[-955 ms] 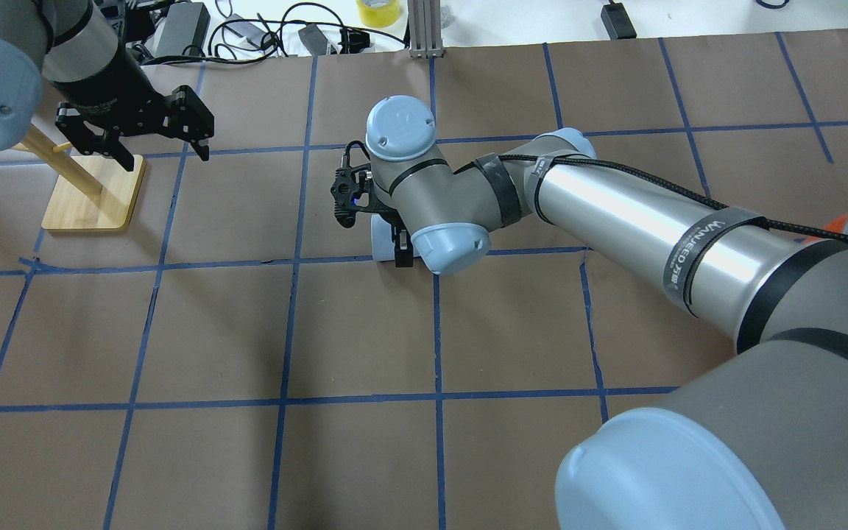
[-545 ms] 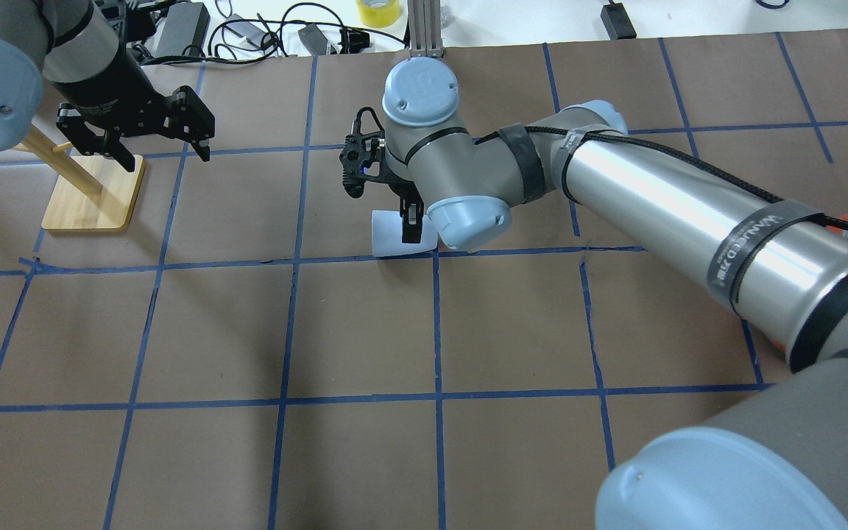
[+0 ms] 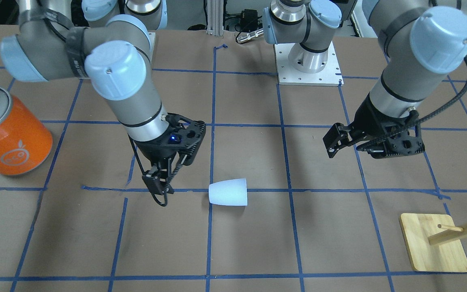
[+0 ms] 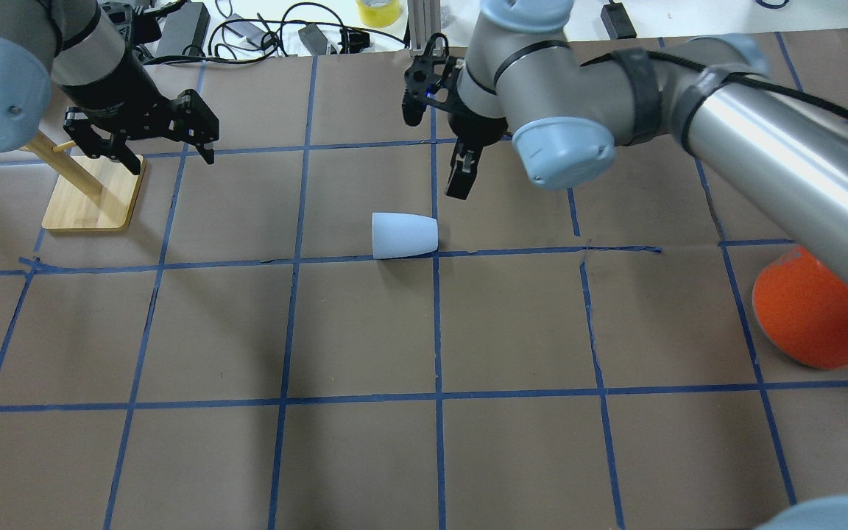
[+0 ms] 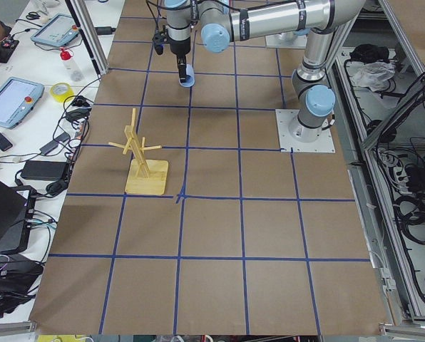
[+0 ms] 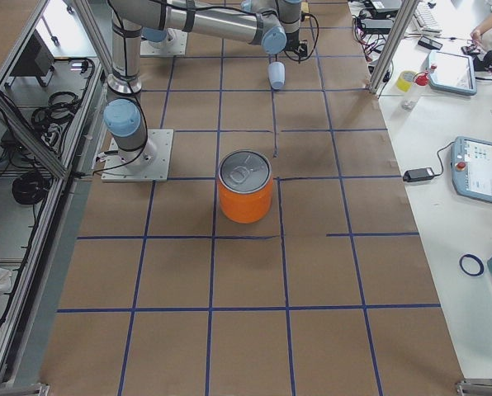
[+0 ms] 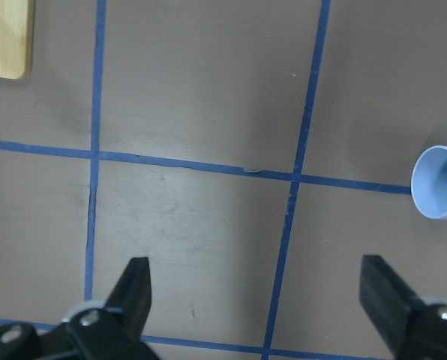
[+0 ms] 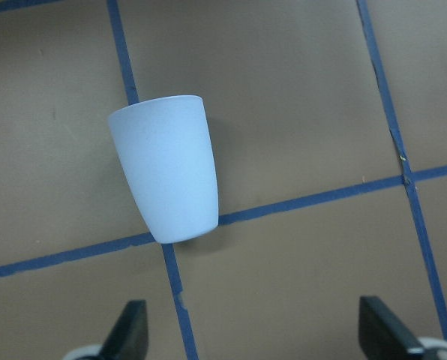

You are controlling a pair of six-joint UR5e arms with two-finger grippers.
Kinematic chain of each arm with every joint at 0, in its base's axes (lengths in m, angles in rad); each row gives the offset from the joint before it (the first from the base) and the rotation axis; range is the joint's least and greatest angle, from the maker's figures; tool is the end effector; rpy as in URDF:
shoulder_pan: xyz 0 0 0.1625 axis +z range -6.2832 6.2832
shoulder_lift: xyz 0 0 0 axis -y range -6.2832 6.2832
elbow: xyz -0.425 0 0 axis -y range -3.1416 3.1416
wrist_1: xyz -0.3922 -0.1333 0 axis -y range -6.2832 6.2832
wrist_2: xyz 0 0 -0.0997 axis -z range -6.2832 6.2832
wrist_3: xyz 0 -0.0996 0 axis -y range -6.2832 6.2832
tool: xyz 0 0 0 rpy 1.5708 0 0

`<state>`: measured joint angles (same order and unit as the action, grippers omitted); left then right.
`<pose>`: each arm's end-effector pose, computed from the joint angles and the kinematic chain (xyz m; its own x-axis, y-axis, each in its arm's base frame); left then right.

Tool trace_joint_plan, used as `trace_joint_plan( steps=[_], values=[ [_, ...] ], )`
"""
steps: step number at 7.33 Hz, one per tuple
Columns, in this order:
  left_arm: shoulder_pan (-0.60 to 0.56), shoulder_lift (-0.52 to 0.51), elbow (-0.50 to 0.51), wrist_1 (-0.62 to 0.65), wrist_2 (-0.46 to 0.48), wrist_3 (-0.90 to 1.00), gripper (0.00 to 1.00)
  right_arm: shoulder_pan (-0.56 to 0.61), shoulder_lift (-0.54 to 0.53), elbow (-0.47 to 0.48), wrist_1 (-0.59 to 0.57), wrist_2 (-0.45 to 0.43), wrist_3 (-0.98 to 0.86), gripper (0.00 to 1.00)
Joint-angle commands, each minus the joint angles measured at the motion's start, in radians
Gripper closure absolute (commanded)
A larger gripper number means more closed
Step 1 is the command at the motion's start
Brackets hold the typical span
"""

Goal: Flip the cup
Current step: 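Reach the left gripper toward the lying cup while the right arm withdraws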

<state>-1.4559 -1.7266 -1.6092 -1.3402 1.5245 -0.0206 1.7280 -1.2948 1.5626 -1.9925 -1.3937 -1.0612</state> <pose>-0.0735 -0.5662 0.4109 -0.9900 -0.1333 0.0470 -0.1350 0.9902 -0.0354 0.2441 -0.5765 0.3860 -0.3372 -0.9402 0.0489 -0.9205 0.3183 -0.2268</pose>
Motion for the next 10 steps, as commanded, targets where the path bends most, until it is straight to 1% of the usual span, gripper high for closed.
trace_joint_plan(
  steps=[1, 2, 3, 4, 5, 6, 7, 8, 9, 10],
  values=[
    [-0.004, -0.071, -0.128, 0.262, -0.242, -0.008, 0.00, -0.132, -0.114, 0.004, 0.114, 0.002, 0.012, 0.00],
    [-0.004, -0.120, -0.161, 0.347, -0.391, -0.021, 0.00, -0.140, -0.157, 0.008, 0.151, 0.001, 0.051, 0.00],
    [-0.007, -0.164, -0.164, 0.387, -0.453, -0.027, 0.00, -0.143, -0.193, 0.008, 0.179, 0.001, 0.231, 0.00],
    [-0.032, -0.197, -0.164, 0.397, -0.480, -0.048, 0.00, -0.148, -0.239, 0.004, 0.181, -0.007, 0.427, 0.00],
    [-0.061, -0.227, -0.164, 0.427, -0.521, -0.062, 0.00, -0.147, -0.289, 0.005, 0.217, -0.071, 0.501, 0.00],
    [-0.072, -0.260, -0.167, 0.435, -0.611, -0.091, 0.00, -0.145, -0.320, 0.005, 0.259, -0.153, 0.595, 0.00],
    [-0.075, -0.292, -0.164, 0.447, -0.642, -0.123, 0.00, -0.148, -0.322, 0.004, 0.255, -0.172, 0.713, 0.00],
    [-0.087, -0.309, -0.167, 0.470, -0.642, -0.130, 0.00, -0.153, -0.320, 0.004, 0.255, -0.174, 0.803, 0.00],
    [-0.109, -0.323, -0.167, 0.470, -0.639, -0.156, 0.00, -0.157, -0.320, 0.002, 0.255, -0.157, 0.983, 0.00],
    [-0.116, -0.338, -0.167, 0.472, -0.645, -0.165, 0.00, -0.160, -0.320, -0.001, 0.250, -0.154, 1.045, 0.00]
  ],
)
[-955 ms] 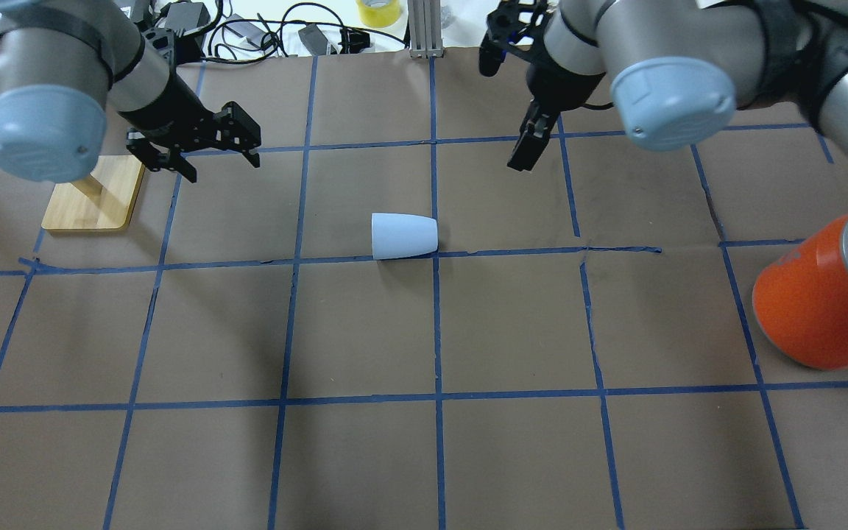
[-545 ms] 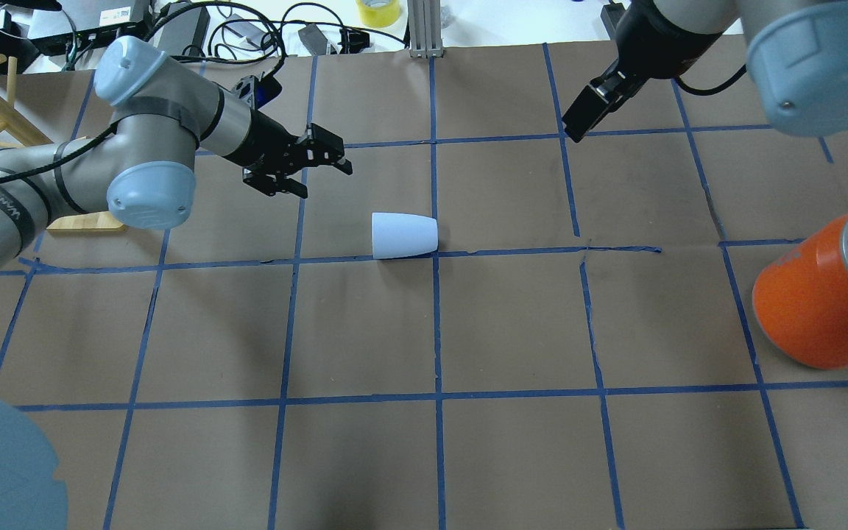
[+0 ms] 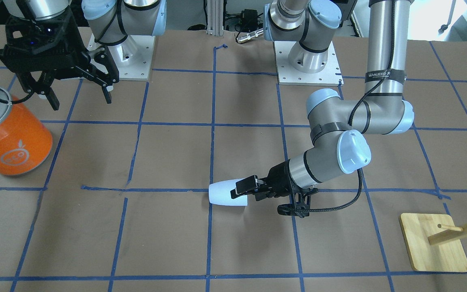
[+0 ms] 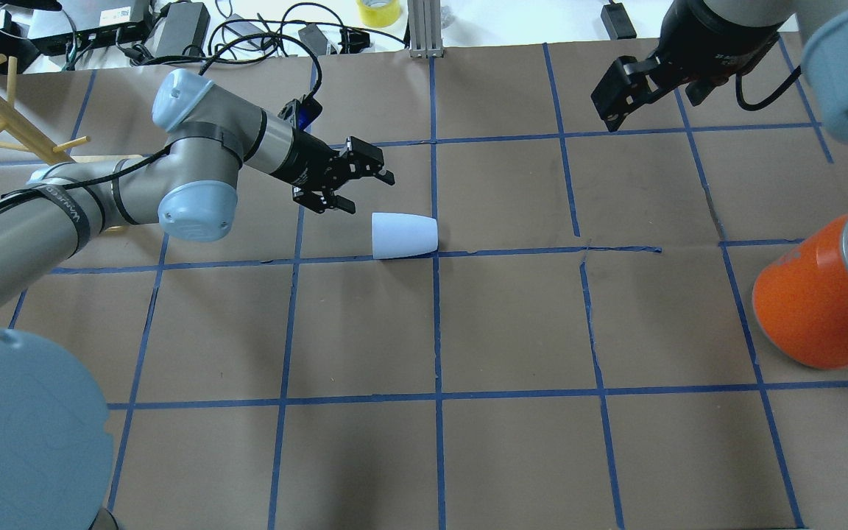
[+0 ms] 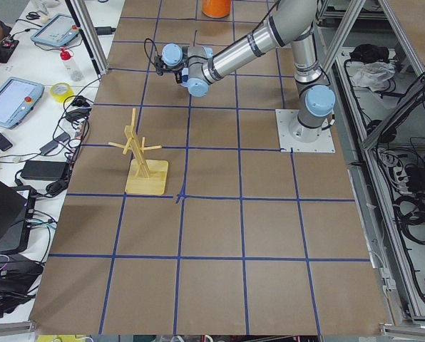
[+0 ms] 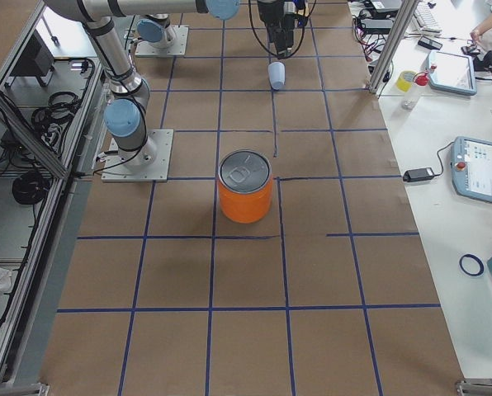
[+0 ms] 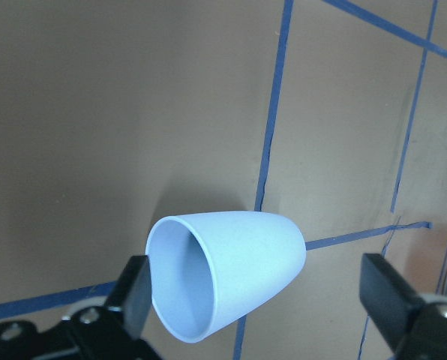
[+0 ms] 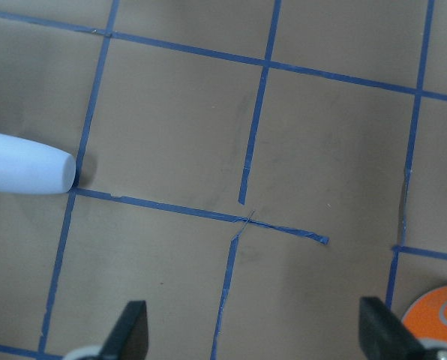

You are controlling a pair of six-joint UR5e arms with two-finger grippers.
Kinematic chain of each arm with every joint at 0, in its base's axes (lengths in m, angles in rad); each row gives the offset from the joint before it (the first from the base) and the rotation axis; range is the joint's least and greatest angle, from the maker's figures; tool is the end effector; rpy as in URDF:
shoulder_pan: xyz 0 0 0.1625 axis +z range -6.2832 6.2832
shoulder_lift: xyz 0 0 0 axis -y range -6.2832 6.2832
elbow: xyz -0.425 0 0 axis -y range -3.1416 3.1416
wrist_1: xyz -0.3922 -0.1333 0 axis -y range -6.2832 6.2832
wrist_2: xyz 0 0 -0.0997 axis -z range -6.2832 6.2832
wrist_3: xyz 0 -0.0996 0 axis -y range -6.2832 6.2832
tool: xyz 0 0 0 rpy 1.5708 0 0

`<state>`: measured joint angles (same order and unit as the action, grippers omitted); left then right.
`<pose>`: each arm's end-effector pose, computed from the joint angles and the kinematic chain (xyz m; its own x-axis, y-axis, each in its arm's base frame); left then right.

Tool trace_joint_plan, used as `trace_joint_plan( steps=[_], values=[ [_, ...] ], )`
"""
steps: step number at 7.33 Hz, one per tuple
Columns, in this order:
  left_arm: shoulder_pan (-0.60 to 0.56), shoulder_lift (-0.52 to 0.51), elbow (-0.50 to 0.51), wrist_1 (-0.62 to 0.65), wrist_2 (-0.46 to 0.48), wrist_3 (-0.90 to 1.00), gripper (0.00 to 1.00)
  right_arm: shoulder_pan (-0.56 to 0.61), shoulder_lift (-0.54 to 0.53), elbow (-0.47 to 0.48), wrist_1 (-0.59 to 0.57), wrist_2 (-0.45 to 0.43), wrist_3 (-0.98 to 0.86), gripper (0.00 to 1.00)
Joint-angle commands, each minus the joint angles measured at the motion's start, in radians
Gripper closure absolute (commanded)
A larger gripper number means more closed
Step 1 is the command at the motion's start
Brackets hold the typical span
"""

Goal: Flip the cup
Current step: 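Grasp the lying cup with the left gripper and lift it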

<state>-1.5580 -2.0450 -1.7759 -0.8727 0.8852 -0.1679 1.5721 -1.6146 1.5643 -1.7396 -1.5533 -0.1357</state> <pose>-0.1887 -0.6028 0.2190 -0.7611 -0.1651 0.6273 -0.1420 0.9860 0.0873 0.1357 -0.4919 0.5313 -0.9905 -0.1371 0.0125 -0.1365 0.9664 -0.2177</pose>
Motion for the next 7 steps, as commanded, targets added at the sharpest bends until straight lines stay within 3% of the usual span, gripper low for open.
trace_joint_plan(
  steps=[1, 2, 3, 4, 5, 7],
  values=[
    [-0.014, -0.035, 0.000, 0.003, -0.006, -0.018, 0.00, -0.004, -0.002, -0.006, 0.002, 0.007, 0.134, 0.00],
    [-0.014, -0.041, 0.000, 0.003, -0.006, -0.036, 0.00, -0.004, -0.002, -0.006, 0.009, 0.007, 0.133, 0.00],
    [-0.019, -0.043, 0.000, 0.001, -0.009, -0.041, 0.34, -0.001, -0.004, -0.004, 0.012, 0.007, 0.131, 0.00],
    [-0.027, -0.044, 0.003, 0.000, -0.031, -0.047, 0.86, -0.003, -0.002, -0.001, 0.005, 0.004, 0.127, 0.00],
    [-0.027, -0.044, 0.010, 0.004, -0.032, -0.091, 1.00, -0.001, -0.001, 0.000, 0.003, -0.005, 0.125, 0.00],
    [-0.030, -0.040, 0.013, 0.009, -0.020, -0.148, 1.00, -0.003, 0.001, -0.001, -0.020, 0.007, 0.119, 0.00]
  ],
)
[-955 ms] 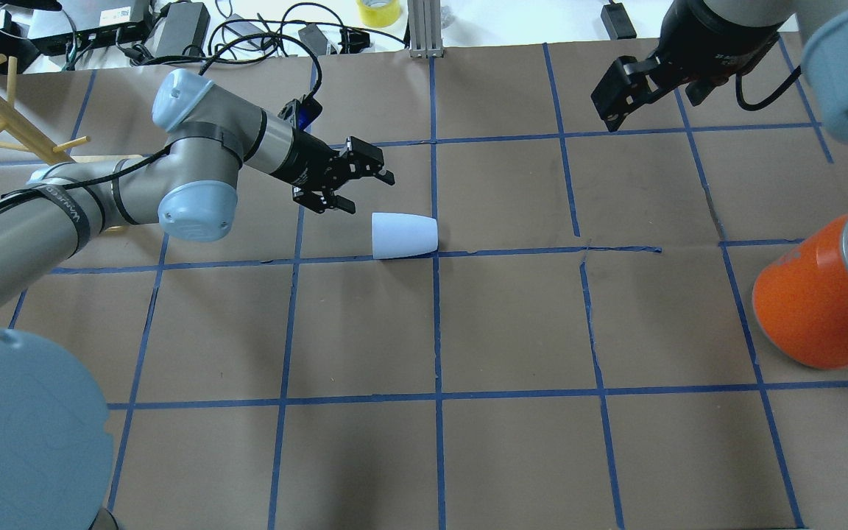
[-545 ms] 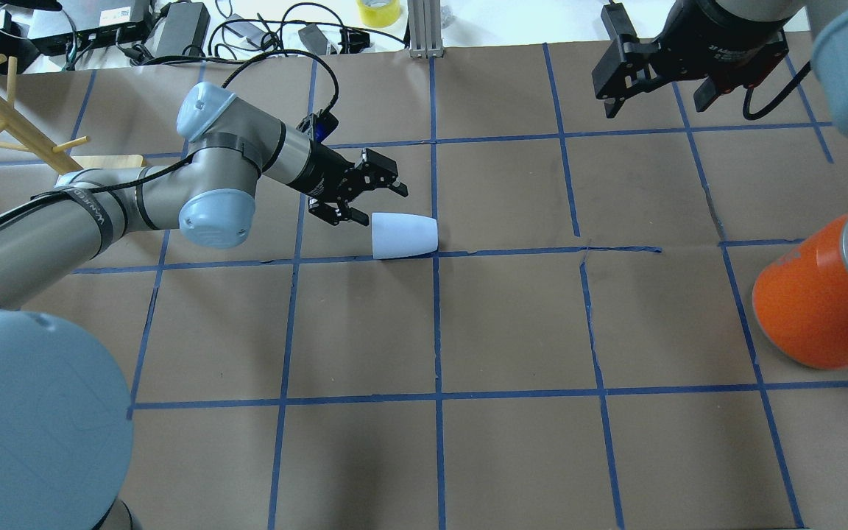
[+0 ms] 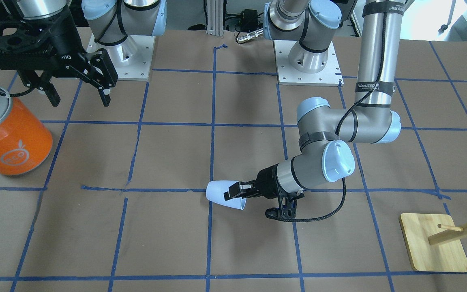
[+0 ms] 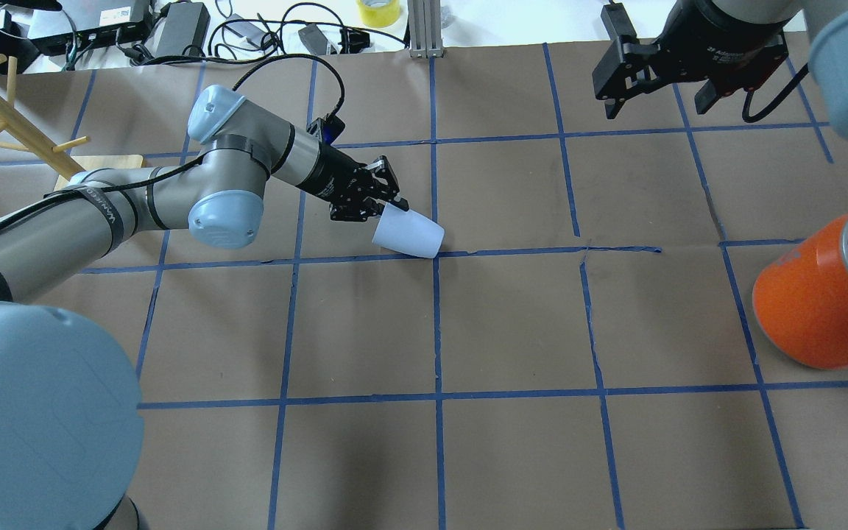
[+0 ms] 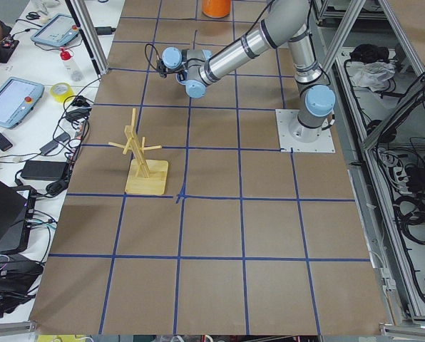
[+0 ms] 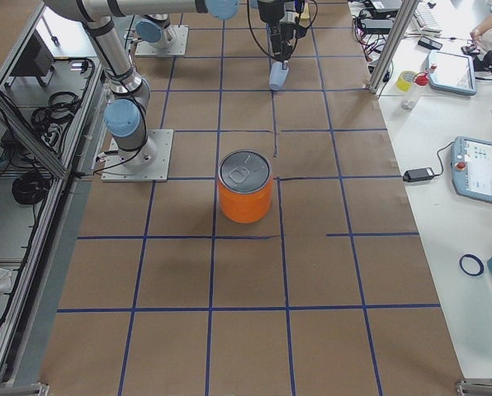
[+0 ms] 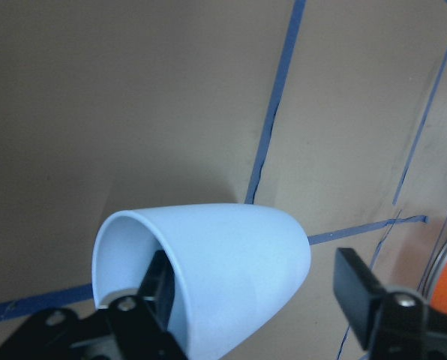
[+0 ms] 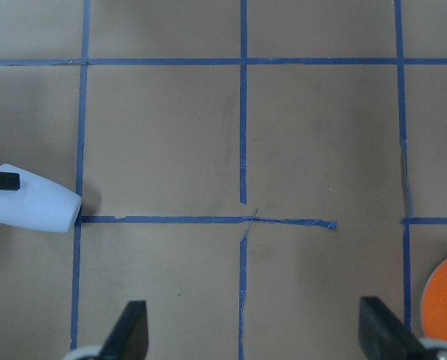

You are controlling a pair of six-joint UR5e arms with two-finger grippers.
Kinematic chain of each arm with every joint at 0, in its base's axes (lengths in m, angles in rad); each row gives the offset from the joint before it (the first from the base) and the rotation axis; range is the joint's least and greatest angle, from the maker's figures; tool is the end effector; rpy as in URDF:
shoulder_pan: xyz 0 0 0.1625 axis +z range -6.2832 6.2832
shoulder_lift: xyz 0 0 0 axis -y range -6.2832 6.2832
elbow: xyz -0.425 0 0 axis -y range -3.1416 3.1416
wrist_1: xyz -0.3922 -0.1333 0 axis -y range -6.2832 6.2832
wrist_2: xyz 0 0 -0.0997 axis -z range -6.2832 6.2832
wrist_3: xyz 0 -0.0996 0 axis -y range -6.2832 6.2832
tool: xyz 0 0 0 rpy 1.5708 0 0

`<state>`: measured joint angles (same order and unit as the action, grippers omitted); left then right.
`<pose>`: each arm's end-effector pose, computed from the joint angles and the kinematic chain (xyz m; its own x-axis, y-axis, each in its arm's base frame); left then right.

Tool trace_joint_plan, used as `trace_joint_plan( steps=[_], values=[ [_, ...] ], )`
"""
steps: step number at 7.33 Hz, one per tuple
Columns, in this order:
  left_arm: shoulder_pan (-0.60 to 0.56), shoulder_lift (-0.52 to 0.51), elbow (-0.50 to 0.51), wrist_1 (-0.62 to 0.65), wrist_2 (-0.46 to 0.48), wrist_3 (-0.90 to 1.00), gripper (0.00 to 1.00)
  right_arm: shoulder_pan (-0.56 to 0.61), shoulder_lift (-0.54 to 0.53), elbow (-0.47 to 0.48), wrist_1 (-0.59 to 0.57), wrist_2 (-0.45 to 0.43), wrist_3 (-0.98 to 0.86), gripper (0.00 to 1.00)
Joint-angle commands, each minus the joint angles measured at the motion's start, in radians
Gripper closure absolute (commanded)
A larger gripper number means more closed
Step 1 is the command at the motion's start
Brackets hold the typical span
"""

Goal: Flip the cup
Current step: 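Grasp the lying cup with the left gripper and lift it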

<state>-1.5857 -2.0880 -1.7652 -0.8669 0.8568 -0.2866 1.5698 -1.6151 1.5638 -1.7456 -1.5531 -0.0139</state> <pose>-0.2075 -0.6033 0.1997 -0.7291 -0.2767 0.6259 -0.1994 0.9608 0.1925 0.1346 -0.4925 0.5325 -0.9998 -0.0165 -0.0141 -0.0129 0.9744 -0.2244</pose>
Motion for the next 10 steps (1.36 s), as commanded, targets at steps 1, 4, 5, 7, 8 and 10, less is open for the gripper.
trace_joint_plan(
  steps=[1, 4, 5, 7, 8, 10],
  values=[
    [-0.002, 0.025, 0.024, -0.003, 0.033, -0.046, 1.00, -0.001, 0.001, 0.002, -0.014, 0.007, -0.003, 0.00],
    [-0.052, 0.066, 0.236, -0.142, 0.360, -0.114, 1.00, -0.001, 0.001, 0.004, -0.014, 0.002, -0.006, 0.00],
    [-0.063, 0.075, 0.301, -0.187, 0.521, -0.065, 1.00, -0.001, 0.003, 0.004, -0.012, -0.002, -0.006, 0.00],
    [-0.057, 0.065, 0.326, -0.146, 0.850, 0.271, 1.00, -0.001, 0.003, 0.005, -0.011, -0.005, -0.006, 0.00],
    [-0.025, 0.060, 0.314, -0.083, 0.876, 0.382, 1.00, -0.001, 0.003, 0.005, -0.011, -0.005, -0.006, 0.00],
    [0.050, 0.046, 0.264, -0.074, 0.867, 0.396, 1.00, -0.001, 0.001, 0.007, -0.011, -0.007, -0.006, 0.00]
  ],
)
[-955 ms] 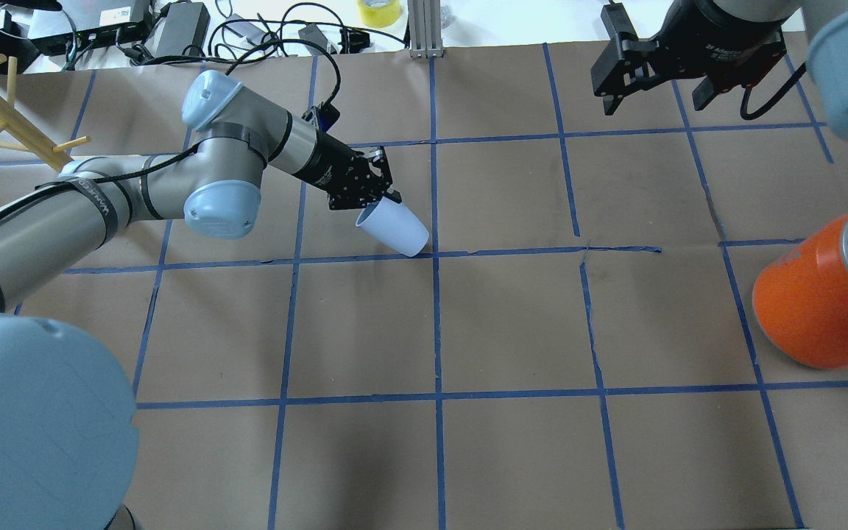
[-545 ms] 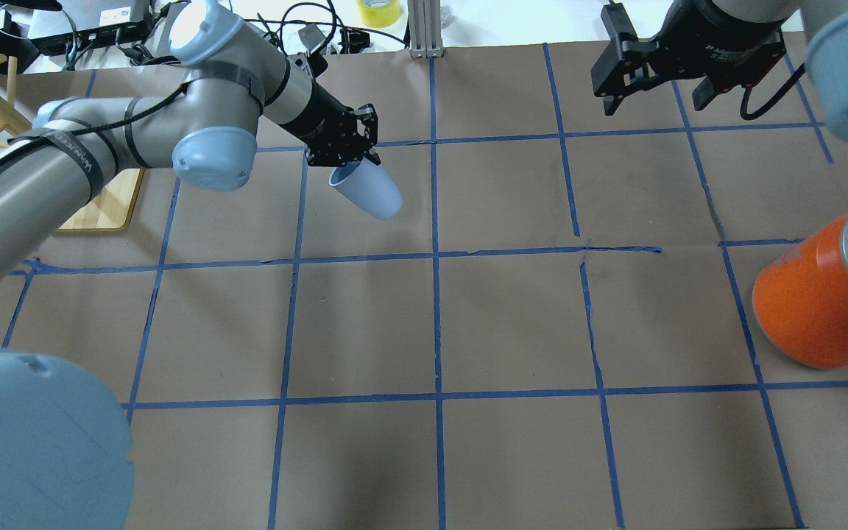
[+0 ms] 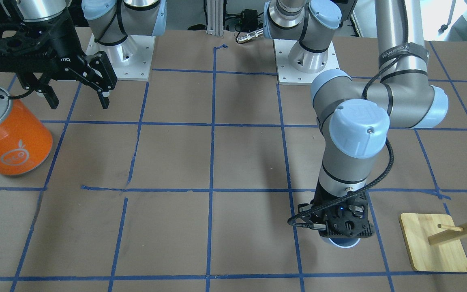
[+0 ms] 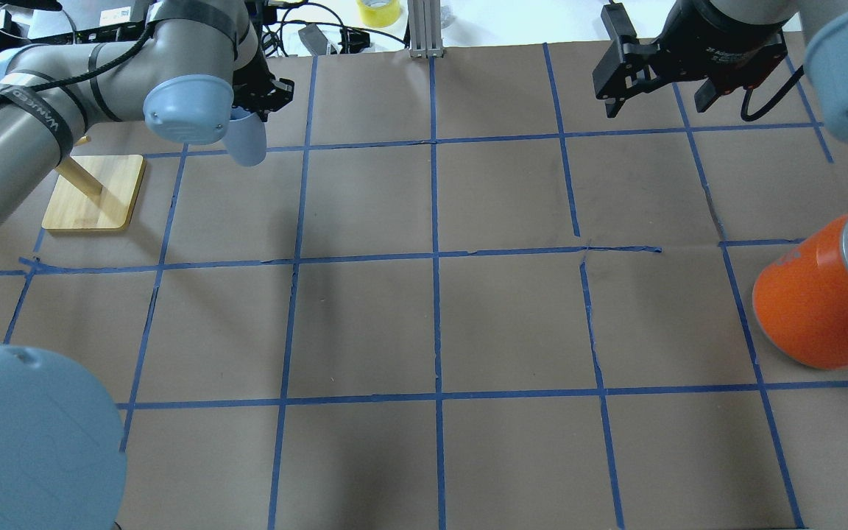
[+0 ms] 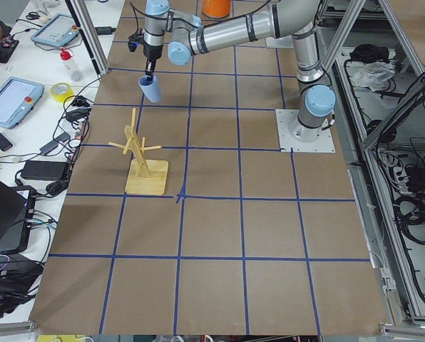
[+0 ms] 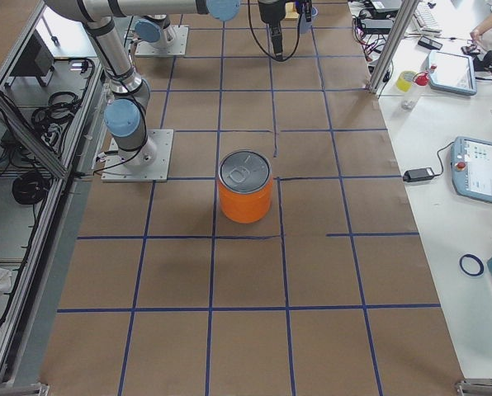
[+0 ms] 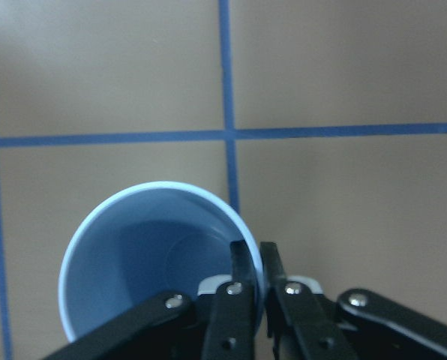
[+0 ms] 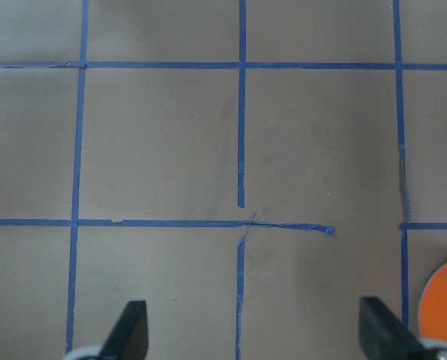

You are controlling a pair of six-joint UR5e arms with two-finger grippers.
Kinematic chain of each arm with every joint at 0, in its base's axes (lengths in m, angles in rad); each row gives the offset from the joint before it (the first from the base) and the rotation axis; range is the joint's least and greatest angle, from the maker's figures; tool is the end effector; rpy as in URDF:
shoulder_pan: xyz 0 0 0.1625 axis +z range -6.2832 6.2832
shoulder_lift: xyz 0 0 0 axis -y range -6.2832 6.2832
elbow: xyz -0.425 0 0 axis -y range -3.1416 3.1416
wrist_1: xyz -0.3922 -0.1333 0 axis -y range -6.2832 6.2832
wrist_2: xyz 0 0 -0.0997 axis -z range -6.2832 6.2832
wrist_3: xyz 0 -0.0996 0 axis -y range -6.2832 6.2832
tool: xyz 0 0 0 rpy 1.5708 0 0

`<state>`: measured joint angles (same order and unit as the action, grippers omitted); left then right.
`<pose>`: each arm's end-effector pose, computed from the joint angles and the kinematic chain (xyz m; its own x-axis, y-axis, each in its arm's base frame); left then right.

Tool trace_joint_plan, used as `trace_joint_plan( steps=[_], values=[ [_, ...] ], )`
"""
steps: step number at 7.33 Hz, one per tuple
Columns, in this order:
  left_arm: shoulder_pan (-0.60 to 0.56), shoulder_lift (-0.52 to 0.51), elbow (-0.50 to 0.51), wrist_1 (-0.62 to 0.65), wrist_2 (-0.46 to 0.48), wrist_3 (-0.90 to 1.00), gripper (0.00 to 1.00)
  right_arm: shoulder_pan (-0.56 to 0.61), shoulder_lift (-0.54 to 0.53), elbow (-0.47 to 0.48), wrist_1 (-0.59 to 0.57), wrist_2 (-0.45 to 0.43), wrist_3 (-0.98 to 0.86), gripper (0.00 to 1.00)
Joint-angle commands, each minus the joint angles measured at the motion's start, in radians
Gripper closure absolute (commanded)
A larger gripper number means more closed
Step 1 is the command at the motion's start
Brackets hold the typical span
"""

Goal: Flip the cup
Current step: 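Grasp the lying cup with the left gripper and lift it, then lower the cup upright onto the table with the left gripper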

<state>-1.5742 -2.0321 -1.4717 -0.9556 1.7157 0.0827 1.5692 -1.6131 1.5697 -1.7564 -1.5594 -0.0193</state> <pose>-0.1212 -0.6767 0.3336 -0.9860 0.0473 -0.1600 0.0850 0.9676 -0.2379 0.1336 -0.4938 0.5298 -0.9998 -0.0198 -0.0067 -0.0177 0.9737 -0.2272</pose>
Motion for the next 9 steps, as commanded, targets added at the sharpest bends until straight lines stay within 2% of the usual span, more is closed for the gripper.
trace_joint_plan(
  steps=[1, 3, 7, 8, 9],
  values=[
    [0.045, -0.025, -0.056, 0.067, -0.014, 0.025, 1.00, 0.000, 0.001, 0.001, 0.000, -0.001, 0.001, 0.00],
    [0.083, -0.062, -0.065, 0.107, -0.105, 0.023, 1.00, 0.003, -0.001, 0.003, 0.002, -0.004, 0.001, 0.00],
    [0.095, -0.068, -0.110, 0.116, -0.104, 0.029, 1.00, 0.003, -0.001, 0.006, 0.002, -0.004, -0.001, 0.00],
    [0.097, -0.051, -0.108, 0.101, -0.107, 0.031, 0.14, 0.003, -0.001, 0.006, 0.002, -0.004, 0.001, 0.00],
    [0.095, -0.036, -0.098, 0.063, -0.104, 0.029, 0.00, 0.003, -0.001, 0.006, 0.005, -0.005, 0.002, 0.00]
  ],
)
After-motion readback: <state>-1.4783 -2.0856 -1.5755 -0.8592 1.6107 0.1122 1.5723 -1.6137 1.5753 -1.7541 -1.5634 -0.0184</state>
